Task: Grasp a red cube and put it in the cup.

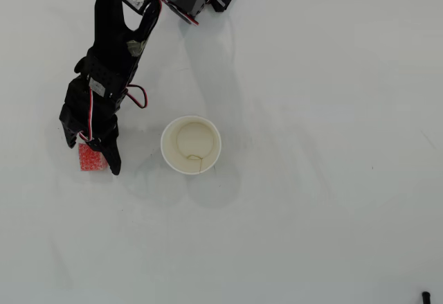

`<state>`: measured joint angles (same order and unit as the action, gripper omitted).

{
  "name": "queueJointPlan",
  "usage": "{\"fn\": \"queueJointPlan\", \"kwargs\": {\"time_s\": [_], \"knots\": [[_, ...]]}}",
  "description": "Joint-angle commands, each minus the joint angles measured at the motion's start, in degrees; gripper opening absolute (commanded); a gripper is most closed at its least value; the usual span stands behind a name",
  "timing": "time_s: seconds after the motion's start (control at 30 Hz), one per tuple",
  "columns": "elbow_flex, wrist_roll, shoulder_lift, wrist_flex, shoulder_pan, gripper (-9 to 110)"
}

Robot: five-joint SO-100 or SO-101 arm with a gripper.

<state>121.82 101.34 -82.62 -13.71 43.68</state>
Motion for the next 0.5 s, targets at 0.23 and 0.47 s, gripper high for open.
{"fn": "queueJointPlan", "kwargs": {"time_s": [0.23, 0.47], "knots": [[-4.75, 2.20, -0.97, -1.76, 0.09, 41], [-6.50, 3.52, -1.32, -2.55, 0.53, 43]]}}
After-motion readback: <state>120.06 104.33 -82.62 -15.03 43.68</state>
